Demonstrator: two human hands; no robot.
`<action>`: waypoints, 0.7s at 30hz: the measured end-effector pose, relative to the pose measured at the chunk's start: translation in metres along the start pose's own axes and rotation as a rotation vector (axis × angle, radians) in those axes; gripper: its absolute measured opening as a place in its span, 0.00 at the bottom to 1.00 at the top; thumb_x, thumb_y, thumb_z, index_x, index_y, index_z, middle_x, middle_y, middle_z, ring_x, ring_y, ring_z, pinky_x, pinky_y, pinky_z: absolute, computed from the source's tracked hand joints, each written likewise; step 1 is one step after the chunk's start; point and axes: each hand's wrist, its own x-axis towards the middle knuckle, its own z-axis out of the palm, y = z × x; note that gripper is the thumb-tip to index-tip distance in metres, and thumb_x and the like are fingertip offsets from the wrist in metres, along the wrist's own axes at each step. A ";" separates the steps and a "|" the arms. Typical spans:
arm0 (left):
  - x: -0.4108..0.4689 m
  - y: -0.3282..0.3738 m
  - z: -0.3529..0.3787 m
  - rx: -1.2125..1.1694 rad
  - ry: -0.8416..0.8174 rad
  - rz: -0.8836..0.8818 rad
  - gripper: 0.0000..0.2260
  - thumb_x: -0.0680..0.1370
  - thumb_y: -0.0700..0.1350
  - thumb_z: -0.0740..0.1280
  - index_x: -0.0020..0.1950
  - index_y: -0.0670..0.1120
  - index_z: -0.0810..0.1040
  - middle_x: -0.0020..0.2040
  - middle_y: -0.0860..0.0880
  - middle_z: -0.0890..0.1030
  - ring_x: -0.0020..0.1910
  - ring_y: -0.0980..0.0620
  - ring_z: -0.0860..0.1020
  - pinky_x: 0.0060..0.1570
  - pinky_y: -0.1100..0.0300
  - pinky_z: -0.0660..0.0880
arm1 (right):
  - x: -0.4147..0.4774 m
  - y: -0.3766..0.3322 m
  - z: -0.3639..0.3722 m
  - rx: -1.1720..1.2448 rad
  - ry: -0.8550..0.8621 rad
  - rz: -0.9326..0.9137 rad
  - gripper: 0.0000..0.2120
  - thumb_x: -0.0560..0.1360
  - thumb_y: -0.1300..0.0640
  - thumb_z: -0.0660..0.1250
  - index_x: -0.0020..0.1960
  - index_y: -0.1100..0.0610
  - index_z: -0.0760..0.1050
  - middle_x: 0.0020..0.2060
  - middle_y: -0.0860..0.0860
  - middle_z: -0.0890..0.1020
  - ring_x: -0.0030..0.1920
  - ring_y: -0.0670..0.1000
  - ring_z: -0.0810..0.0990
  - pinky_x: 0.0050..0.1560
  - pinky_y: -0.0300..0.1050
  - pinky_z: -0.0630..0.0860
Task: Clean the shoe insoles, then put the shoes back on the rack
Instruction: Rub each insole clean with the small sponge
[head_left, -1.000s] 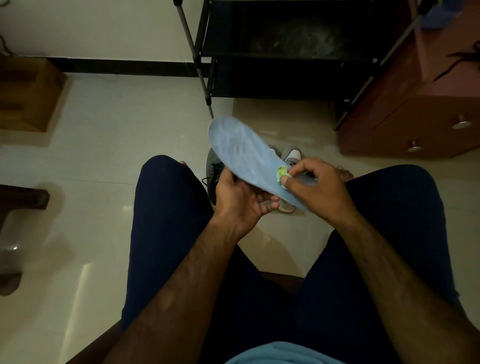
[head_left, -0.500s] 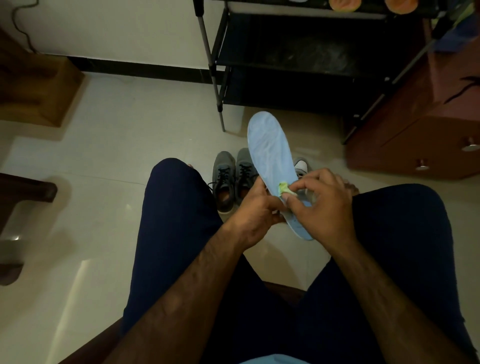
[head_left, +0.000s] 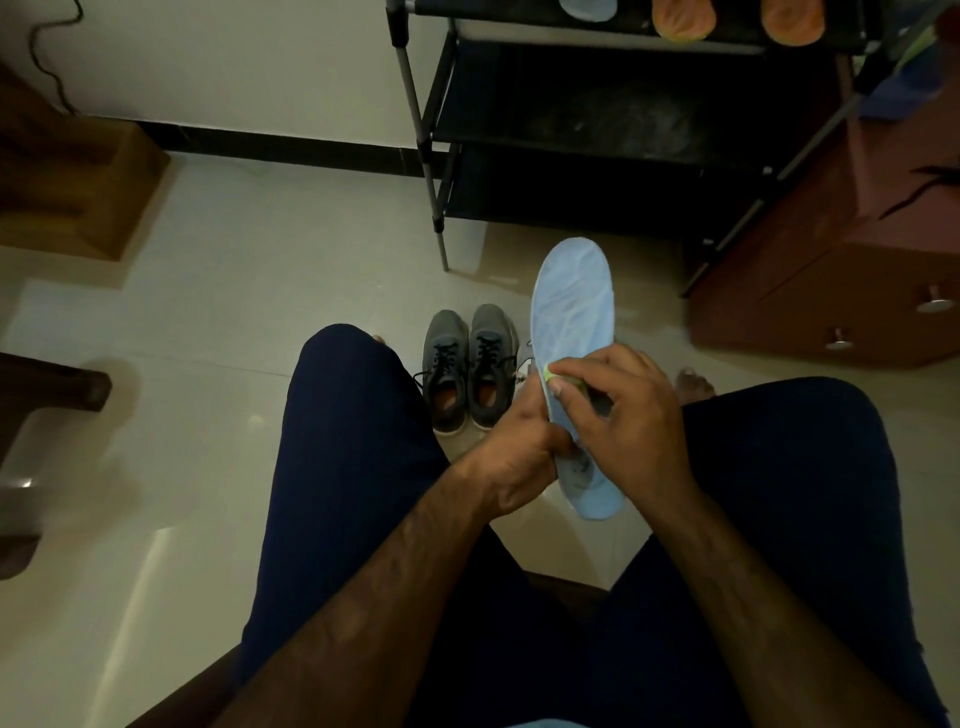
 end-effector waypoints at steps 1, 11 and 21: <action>0.000 -0.001 0.000 -0.002 0.001 0.002 0.43 0.71 0.17 0.55 0.80 0.50 0.63 0.71 0.35 0.74 0.69 0.36 0.76 0.65 0.33 0.72 | 0.001 -0.001 0.000 0.006 0.007 0.014 0.11 0.78 0.51 0.69 0.55 0.53 0.85 0.47 0.50 0.81 0.50 0.51 0.78 0.51 0.51 0.78; 0.000 -0.005 0.001 -0.003 0.004 -0.001 0.45 0.68 0.18 0.58 0.80 0.50 0.63 0.70 0.34 0.75 0.69 0.32 0.75 0.63 0.35 0.74 | 0.001 0.006 -0.008 -0.069 0.003 0.042 0.06 0.76 0.52 0.73 0.52 0.50 0.85 0.43 0.47 0.78 0.45 0.48 0.76 0.46 0.53 0.78; -0.002 -0.007 0.001 -0.002 0.011 -0.001 0.43 0.68 0.19 0.57 0.79 0.50 0.66 0.69 0.33 0.75 0.69 0.32 0.74 0.66 0.35 0.72 | 0.003 0.014 -0.007 -0.004 0.014 0.100 0.07 0.76 0.49 0.71 0.52 0.46 0.85 0.43 0.44 0.78 0.41 0.47 0.78 0.45 0.57 0.80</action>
